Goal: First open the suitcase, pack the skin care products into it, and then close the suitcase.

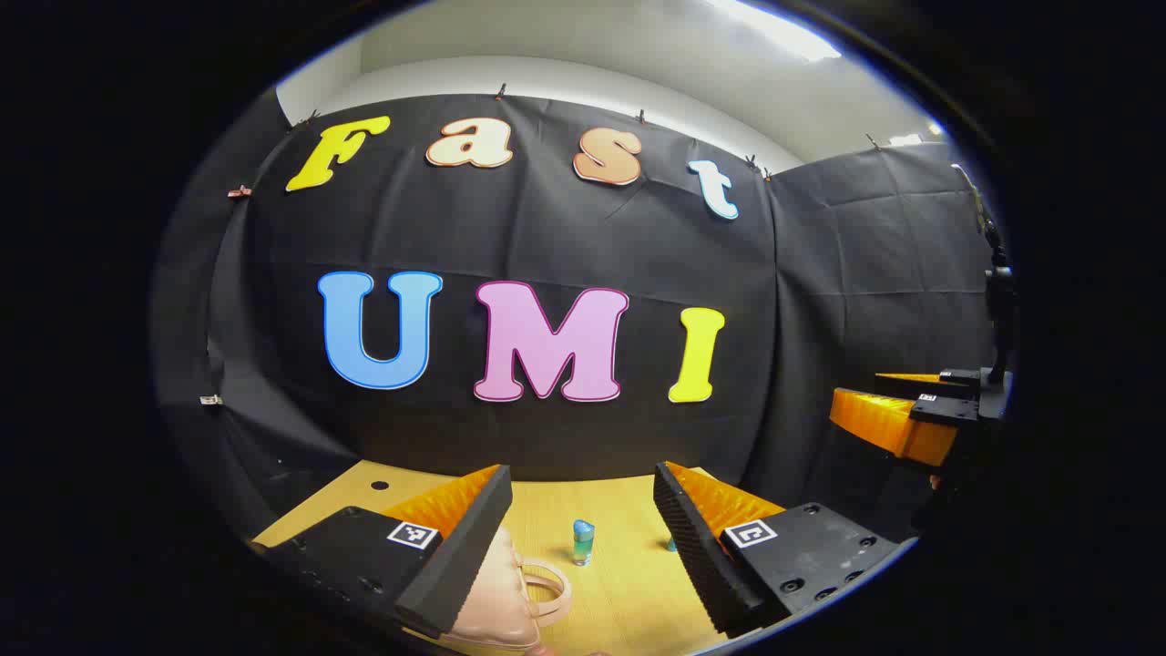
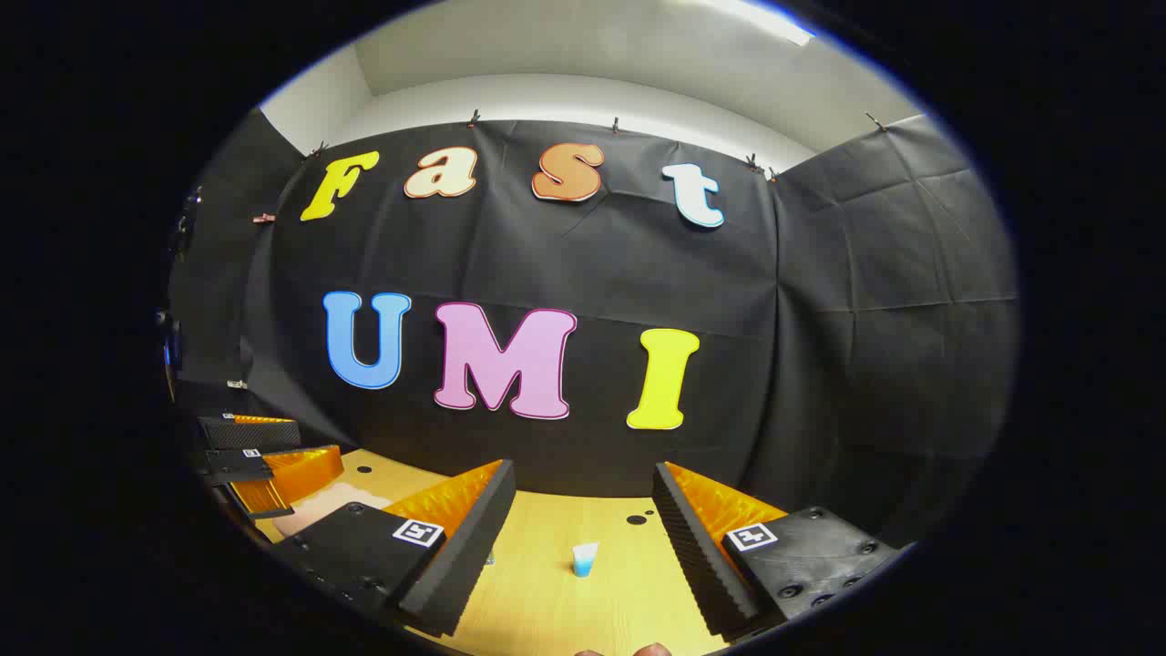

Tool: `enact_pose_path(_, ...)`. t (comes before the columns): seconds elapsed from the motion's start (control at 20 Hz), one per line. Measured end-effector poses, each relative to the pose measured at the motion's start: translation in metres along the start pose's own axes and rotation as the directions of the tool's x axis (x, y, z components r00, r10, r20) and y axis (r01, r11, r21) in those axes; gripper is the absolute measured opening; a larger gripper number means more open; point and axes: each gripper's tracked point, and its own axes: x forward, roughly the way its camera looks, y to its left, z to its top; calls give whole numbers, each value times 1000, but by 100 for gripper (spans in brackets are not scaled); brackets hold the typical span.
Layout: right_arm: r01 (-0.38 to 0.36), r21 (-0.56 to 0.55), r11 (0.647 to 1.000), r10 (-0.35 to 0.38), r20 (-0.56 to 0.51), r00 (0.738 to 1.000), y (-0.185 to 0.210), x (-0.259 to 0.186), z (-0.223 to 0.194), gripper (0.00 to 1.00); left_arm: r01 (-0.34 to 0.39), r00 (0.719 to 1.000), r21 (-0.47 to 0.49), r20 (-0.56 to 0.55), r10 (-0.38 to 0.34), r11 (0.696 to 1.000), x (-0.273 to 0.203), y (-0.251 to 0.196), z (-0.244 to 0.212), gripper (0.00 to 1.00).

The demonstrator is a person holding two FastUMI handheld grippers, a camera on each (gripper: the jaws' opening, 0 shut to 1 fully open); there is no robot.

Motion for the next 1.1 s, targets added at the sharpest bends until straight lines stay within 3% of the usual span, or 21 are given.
enact_pose_path(0.2,10,-13,1000,-10,3,1000,-5,1,0,97,30,999,-5,-21,-30,1000,2,-10,-7,98)
enact_pose_path(0.6,6,-24,1000,-7,-7,1000,-4,4,-5,96,-9,1000,-30,17,10,1000,3,3,9,98)
enact_pose_path(0.8,-3,-30,1000,3,-9,1000,1,5,-7,96,20,999,-81,32,-17,997,1,2,13,98)
enact_pose_path(1.1,-13,-27,1000,13,-7,1000,7,7,-9,96,42,999,-25,-33,-43,999,3,-2,-11,98)
